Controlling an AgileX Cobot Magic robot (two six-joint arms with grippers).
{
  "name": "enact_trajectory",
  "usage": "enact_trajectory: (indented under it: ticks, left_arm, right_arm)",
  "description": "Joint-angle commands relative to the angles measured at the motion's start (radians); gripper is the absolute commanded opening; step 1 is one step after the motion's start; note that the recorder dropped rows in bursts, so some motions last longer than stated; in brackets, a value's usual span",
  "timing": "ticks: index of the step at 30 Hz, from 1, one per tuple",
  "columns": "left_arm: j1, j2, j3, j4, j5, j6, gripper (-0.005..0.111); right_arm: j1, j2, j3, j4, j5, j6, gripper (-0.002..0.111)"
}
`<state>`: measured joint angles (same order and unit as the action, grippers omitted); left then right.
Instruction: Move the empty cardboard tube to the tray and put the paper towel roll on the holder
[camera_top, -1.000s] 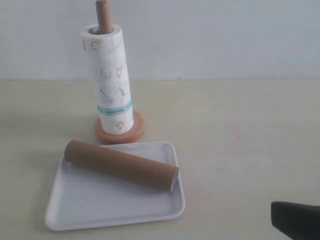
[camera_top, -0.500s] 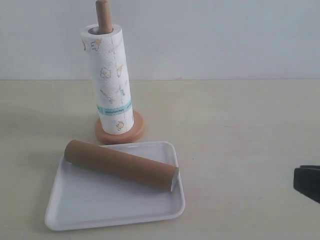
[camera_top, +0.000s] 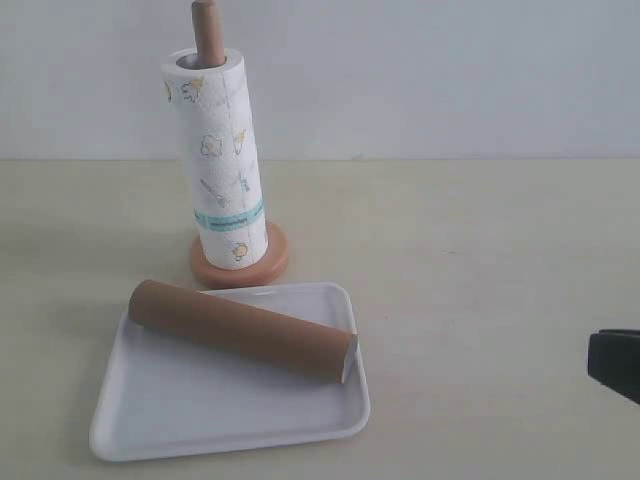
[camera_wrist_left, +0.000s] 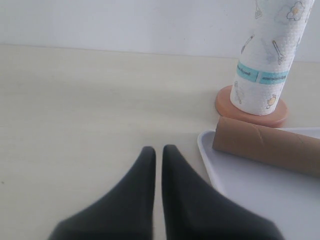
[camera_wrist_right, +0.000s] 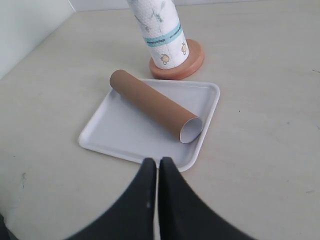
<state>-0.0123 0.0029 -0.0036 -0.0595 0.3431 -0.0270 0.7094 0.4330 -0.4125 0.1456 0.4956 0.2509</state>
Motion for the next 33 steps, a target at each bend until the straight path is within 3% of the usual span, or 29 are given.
enact_trajectory:
  ticks: [1, 16, 22, 27, 33]
  left_arm:
    - [-0.009, -0.003, 0.004, 0.001, -0.004, 0.001, 0.004]
    - [-0.009, -0.003, 0.004, 0.001, -0.004, 0.001, 0.004]
    - [-0.009, -0.003, 0.004, 0.001, -0.004, 0.001, 0.004]
    - [-0.009, -0.003, 0.004, 0.001, -0.004, 0.001, 0.004]
    - [-0.009, -0.003, 0.004, 0.001, -0.004, 0.001, 0.004]
  right_arm:
    - [-0.002, -0.001, 0.005, 0.001, -0.012, 0.004, 0.001]
    - [-0.016, -0.003, 0.005, 0.001, 0.005, 0.004, 0.001]
    - [-0.219, -0.064, 0.009, 0.0, 0.005, 0.004, 0.001]
    - [-0.417, -0.176, 0.123, 0.005, -0.153, 0.002, 0.001]
    - [-0.515, -0.366, 0.306, 0.023, -0.312, 0.002, 0.001]
